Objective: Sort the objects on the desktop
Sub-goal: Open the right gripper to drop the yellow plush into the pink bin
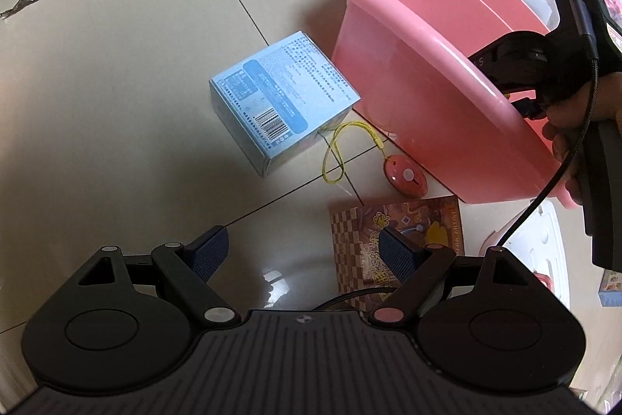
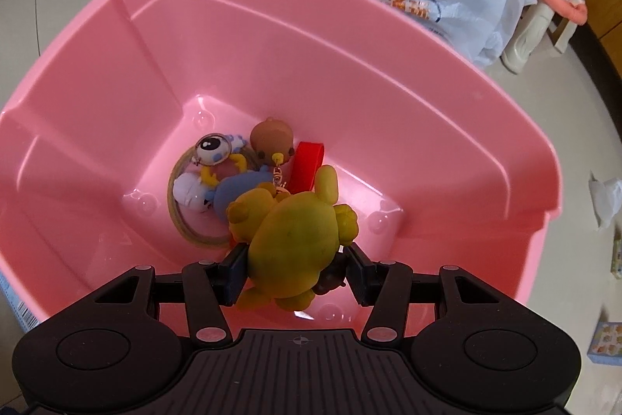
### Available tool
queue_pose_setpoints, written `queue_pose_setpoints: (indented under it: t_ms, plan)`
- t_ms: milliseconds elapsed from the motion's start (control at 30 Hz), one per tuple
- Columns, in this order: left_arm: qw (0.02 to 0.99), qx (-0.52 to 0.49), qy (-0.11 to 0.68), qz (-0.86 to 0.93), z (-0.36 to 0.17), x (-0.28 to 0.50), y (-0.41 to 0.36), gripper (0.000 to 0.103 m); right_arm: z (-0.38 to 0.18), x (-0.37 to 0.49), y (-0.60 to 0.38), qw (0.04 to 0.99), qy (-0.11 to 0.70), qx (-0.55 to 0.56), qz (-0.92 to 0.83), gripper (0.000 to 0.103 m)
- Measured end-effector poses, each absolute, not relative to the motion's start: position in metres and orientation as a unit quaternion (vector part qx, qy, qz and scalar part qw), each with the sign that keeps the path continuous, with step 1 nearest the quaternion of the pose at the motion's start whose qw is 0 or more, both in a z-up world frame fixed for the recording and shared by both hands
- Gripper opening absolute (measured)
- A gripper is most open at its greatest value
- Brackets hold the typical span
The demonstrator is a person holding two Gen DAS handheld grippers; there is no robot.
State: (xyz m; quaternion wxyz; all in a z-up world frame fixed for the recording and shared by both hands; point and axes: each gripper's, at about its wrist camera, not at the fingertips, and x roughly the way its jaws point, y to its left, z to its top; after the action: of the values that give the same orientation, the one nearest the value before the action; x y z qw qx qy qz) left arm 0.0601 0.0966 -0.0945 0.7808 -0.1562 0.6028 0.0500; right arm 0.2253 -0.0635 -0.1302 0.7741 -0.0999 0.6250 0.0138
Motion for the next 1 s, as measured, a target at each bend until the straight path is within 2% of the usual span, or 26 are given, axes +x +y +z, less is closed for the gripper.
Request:
queue_pose_setpoints:
  t_ms: [300,400,467,533,667,800,1000]
  plan:
    - [0.775,-0.165,0.609,0.047,-0.097,0.062,0.105,0.086,-0.138,0.229,-0.065,0.760,0.643,-0.088,0.003,0.049]
    - [0.775,-0.165,0.609,0.046,-0.096,0.062,0.106,0.086,-0.130,0.225,-0.063,0.770,0.632,-0.092,0.007,0.052]
    - [0.774,-0.165,0.610,0.045,-0.096,0.062,0.106,0.086,-0.124,0.223,-0.062,0.776,0.624,-0.094,0.009,0.057]
    - [0.773,-0.166,0.611,0.044,-0.095,0.062,0.107,0.086,-0.119,0.220,-0.061,0.782,0.616,-0.097,0.011,0.067]
    - [0.771,-0.164,0.613,0.045,-0.093,0.062,0.107,0.086,-0.108,0.216,-0.059,0.794,0.599,-0.102,0.016,0.068]
    - [0.776,-0.157,0.609,0.043,-0.085,0.061,0.107,0.086,-0.079,0.204,-0.054,0.824,0.554,-0.114,0.039,0.075]
    - [0.791,-0.143,0.594,0.039,-0.066,0.056,0.104,0.086,-0.031,0.175,-0.056,0.860,0.496,-0.105,0.058,0.076]
